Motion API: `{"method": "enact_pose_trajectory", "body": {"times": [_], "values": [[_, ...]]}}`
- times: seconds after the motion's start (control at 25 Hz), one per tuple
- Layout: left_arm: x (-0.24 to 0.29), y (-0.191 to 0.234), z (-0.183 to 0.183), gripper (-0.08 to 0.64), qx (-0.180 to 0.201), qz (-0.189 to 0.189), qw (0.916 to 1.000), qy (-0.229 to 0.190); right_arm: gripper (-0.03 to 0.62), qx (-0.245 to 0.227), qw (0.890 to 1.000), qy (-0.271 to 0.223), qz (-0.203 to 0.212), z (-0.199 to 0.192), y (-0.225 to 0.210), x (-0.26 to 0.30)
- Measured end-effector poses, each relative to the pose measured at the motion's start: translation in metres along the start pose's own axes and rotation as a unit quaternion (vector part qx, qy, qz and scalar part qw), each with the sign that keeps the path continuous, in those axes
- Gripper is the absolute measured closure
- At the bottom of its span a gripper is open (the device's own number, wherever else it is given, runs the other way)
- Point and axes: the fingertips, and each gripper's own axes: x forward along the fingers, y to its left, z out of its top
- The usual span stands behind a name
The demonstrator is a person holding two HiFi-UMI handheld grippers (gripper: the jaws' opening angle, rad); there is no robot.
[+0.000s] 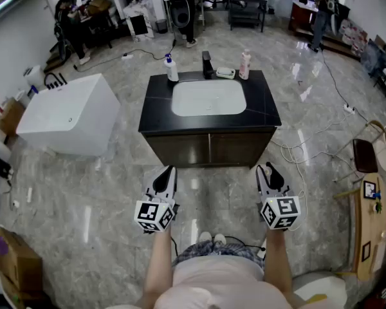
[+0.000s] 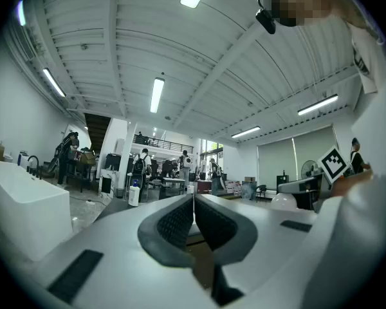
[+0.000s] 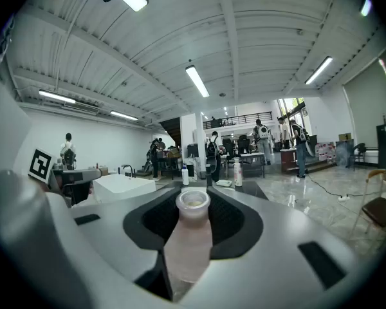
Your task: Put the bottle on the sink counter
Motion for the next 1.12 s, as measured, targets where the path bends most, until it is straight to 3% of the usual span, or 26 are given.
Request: {"method": "enact_pose_trajectory", "body": {"times": [1.12], "values": [[0.021,0.025,-0.012,0.531,-0.010,-0.007,0.9999,0.004,0.453,0.014,1.000,-0.007,0.001,-0.001,0.005,0.030]]}}
